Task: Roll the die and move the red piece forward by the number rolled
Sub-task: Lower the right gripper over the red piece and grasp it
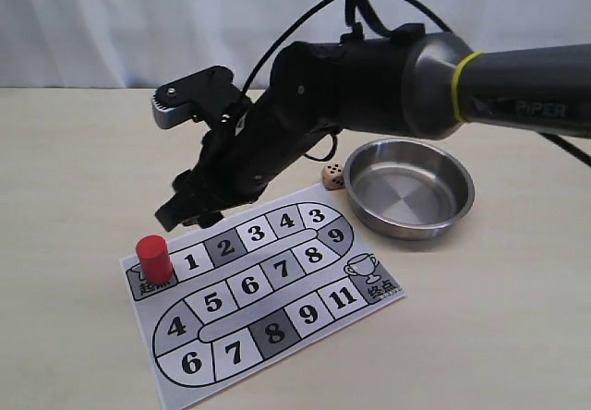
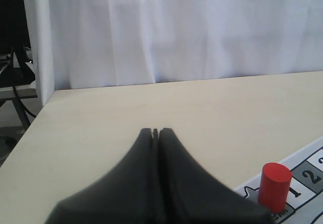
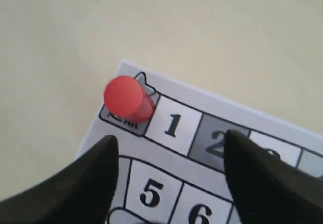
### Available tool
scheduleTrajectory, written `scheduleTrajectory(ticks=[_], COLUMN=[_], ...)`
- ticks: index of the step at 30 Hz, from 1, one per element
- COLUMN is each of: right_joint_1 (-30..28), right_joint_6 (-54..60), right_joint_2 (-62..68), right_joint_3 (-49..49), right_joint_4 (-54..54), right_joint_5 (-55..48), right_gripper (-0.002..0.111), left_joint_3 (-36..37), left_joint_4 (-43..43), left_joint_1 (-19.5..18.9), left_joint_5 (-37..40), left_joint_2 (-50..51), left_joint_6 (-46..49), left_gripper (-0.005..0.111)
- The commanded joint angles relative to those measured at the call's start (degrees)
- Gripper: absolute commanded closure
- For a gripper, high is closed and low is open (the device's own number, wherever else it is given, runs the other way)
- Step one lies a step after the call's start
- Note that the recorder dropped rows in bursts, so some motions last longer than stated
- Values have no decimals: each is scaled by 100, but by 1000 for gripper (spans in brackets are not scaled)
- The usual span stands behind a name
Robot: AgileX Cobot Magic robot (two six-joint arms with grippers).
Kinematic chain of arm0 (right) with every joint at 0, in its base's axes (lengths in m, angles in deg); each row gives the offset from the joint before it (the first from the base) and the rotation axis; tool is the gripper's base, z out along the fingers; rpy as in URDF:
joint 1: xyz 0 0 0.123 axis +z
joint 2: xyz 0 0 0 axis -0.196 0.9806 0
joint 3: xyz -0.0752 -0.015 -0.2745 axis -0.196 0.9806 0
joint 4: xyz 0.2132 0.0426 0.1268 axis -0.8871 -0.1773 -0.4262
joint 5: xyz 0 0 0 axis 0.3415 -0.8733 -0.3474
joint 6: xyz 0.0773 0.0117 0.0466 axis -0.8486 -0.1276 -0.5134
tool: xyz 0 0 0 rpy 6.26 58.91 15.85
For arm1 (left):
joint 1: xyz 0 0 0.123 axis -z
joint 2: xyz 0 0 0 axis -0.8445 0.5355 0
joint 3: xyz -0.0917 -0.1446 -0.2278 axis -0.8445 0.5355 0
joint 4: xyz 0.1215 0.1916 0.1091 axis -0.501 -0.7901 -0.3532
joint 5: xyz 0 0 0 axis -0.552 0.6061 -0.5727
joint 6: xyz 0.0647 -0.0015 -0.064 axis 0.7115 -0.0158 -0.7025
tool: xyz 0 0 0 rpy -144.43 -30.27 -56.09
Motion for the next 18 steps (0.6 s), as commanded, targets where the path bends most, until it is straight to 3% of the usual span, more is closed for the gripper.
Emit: scheduleTrajectory(ticks=[1,18], right_joint_1=[285,512], right_joint_6=[36,-3], right_joint_2=[277,1219], right_joint_3=[-38,-583], right_joint_4=[19,-18], right_joint_5=[526,1398], right_gripper=[42,42], left_joint_3=[21,21], left_joint_4=[12,12], left_joint_1=[18,18], left_joint_5=[-41,-41], left_joint_2=[-14,-14], left_joint_6=[-22,-22], left_gripper=[107,107])
